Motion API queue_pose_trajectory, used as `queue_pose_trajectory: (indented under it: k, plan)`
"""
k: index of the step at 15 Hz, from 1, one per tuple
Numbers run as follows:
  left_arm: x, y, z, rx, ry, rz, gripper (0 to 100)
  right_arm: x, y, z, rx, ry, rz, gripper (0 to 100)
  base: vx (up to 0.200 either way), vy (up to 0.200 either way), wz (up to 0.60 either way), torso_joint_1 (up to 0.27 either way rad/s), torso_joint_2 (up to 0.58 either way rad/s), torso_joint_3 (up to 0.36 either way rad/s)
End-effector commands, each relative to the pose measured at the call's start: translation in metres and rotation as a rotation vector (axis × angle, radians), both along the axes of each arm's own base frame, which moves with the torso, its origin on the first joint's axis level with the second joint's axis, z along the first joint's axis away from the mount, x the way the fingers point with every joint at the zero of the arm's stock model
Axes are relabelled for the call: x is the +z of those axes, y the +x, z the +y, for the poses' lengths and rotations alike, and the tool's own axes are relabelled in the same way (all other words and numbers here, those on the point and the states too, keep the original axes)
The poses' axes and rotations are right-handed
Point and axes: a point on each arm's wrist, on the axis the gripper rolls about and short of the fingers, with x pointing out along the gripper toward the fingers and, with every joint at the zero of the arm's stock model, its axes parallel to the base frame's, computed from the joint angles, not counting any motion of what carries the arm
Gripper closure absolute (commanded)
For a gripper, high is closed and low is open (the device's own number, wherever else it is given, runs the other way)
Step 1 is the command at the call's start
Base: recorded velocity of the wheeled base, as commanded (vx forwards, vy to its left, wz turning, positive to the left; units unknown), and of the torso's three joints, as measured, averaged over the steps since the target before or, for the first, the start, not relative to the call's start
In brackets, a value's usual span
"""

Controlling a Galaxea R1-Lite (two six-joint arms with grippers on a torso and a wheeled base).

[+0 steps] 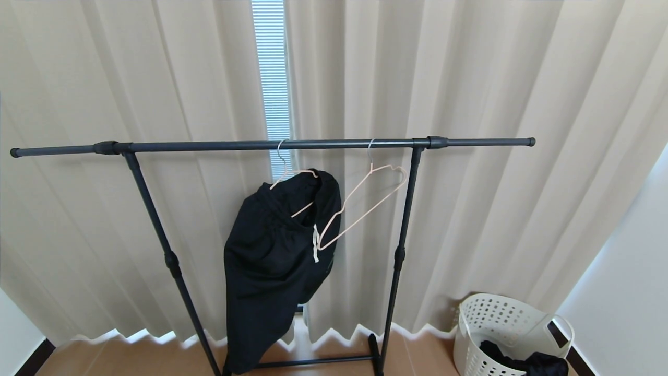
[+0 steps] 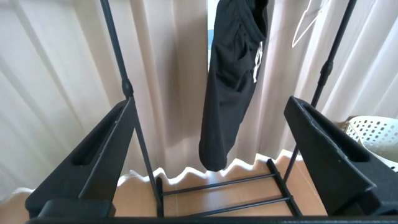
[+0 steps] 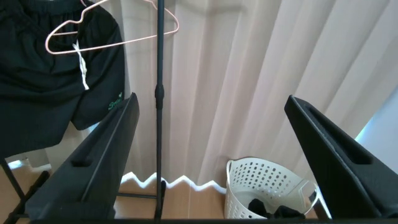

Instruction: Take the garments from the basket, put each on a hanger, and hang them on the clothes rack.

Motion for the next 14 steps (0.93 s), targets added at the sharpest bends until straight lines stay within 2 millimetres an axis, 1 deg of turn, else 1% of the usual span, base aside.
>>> queue_pose_trajectory:
  k: [1,9,14]
  plan:
    - [0.0001,0.0003,0.0000,0.000,-0.001,0.004,0,-0.0001,-0.0002,0.0000,0.000,0.000,-0.002,0,0.000,0.000,0.00,-0.139,0.32,0.178]
    - [0.0001,0.0003,0.0000,-0.001,0.001,0.003,0,-0.0001,-0.0002,0.0000,0.001,-0.002,-0.002,0,0.000,0.000,0.00,-0.151,0.36,0.196]
    - [0.0001,0.0003,0.0000,-0.001,-0.002,0.004,0,-0.0001,-0.0002,0.0000,0.001,-0.002,-0.002,0,0.000,0.000,0.00,-0.179,0.42,0.242]
